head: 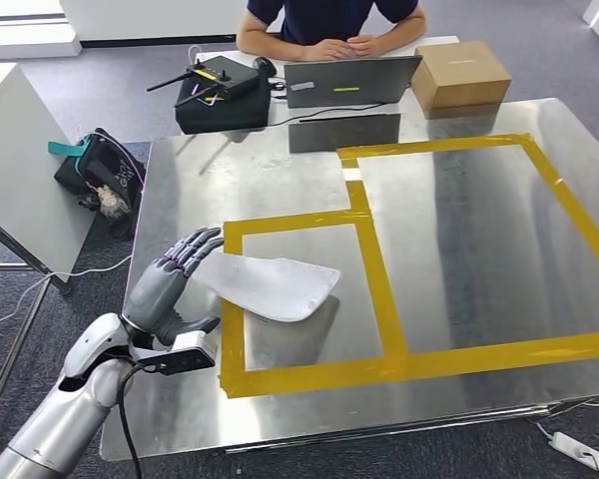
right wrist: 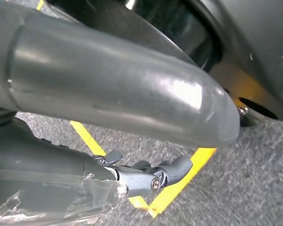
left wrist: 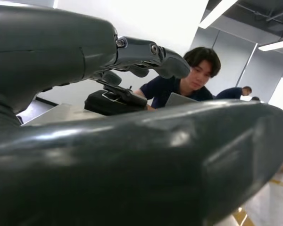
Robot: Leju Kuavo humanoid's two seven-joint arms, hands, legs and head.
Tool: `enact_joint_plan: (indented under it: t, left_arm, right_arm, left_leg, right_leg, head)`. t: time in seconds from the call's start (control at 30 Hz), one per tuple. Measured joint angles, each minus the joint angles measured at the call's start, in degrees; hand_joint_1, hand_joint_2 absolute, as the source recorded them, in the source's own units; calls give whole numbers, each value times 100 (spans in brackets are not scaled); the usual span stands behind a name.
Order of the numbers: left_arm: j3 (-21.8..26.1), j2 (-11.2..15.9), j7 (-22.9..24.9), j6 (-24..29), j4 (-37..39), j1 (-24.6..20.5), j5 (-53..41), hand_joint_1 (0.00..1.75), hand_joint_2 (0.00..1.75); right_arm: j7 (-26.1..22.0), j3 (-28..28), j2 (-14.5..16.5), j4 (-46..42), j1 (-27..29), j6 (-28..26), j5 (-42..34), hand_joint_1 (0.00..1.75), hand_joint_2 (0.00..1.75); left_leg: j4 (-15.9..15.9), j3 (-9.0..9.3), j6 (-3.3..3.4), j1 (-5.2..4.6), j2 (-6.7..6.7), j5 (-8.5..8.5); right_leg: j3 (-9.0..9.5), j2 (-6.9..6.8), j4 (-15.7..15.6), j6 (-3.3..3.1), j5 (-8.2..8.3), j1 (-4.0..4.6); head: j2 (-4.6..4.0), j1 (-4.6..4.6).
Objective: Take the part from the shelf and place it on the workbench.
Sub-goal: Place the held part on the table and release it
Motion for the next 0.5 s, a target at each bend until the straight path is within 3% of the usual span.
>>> enact_joint_plan:
  t: [0.07, 0.13, 0.17, 0.2, 0.23, 0.3, 0.37, 0.4, 0.47, 0.5]
  left_arm:
    - [13, 25, 20, -5, 1, 17, 3, 0, 0]
    - [36, 41, 33, -9, 2, 37, 8, 0, 0]
    - [52, 47, 37, -13, 4, 52, 11, 0, 0]
    - [70, 52, 38, -16, 5, 68, 13, 0, 0]
    - [89, 56, 38, -19, 6, 78, 14, 0, 0]
    - [124, 58, 38, -22, 6, 75, 16, 0, 0]
    - [142, 61, 38, -23, 5, 59, 18, 0, 0]
    - [148, 62, 38, -27, 5, 55, 20, 0, 0]
    - [155, 63, 38, -39, 7, 67, 26, 0, 0]
    - [158, 64, 38, -46, 8, 70, 27, 0, 0]
  right_arm:
    - [19, 0, 0, 0, 0, 5, 1, 0, 0]
    - [30, 0, 0, 0, 6, 5, 2, 0, 0]
    - [34, 0, 0, 0, 9, 6, 3, 0, 0]
    - [39, 0, 0, 0, 10, 7, 4, 0, 0]
    - [42, 0, 0, 0, 10, 6, 5, 0, 0]
    - [44, 0, 2, -1, 7, 5, 6, 0, 0]
    - [44, 1, 4, -1, 5, 7, 8, 0, 0]
    - [45, 2, 4, -1, 5, 8, 8, 0, 0]
    - [50, 2, 3, 2, 10, 10, 9, 0, 0]
    - [54, 3, 3, 3, 12, 11, 9, 0, 0]
  left_leg:
    - [472, -201, -33, 1, 8, -415]
    - [1252, -463, -40, -11, 11, -892]
    - [1519, -520, -27, -18, 10, -994]
    - [1607, -487, -1, -28, 10, -984]
    - [1481, -347, 38, -44, 10, -879]
    - [783, 178, 150, -100, 11, -646]
    - [120, 615, 217, -158, 16, -596]
    - [-37, 699, 225, -181, 19, -610]
    - [-102, 660, 246, -188, 25, -532]
    - [-119, 618, 276, -179, 32, -476]
  right_leg:
    - [-110, -11, -1, -105, 85, 5]
    - [-234, -22, 0, -156, 175, 35]
    - [-297, -26, 1, -166, 222, 54]
    - [-359, -29, 2, -170, 268, 75]
    - [-417, -30, 2, -170, 315, 95]
    - [-510, -29, 3, -160, 406, 124]
    - [-563, -32, -1, -126, 498, 137]
    - [-575, -35, -11, -97, 544, 133]
    - [-593, -38, -55, -24, 636, 121]
    - [-636, -43, -38, 9, 599, 118]
  head:
    - [0, -9]
    - [1, -14]
    - [0, -14]
    - [0, -14]
    - [1, -13]
    - [1, -11]
    - [1, -7]
    - [1, -12]
    - [1, -28]
    - [1, -32]
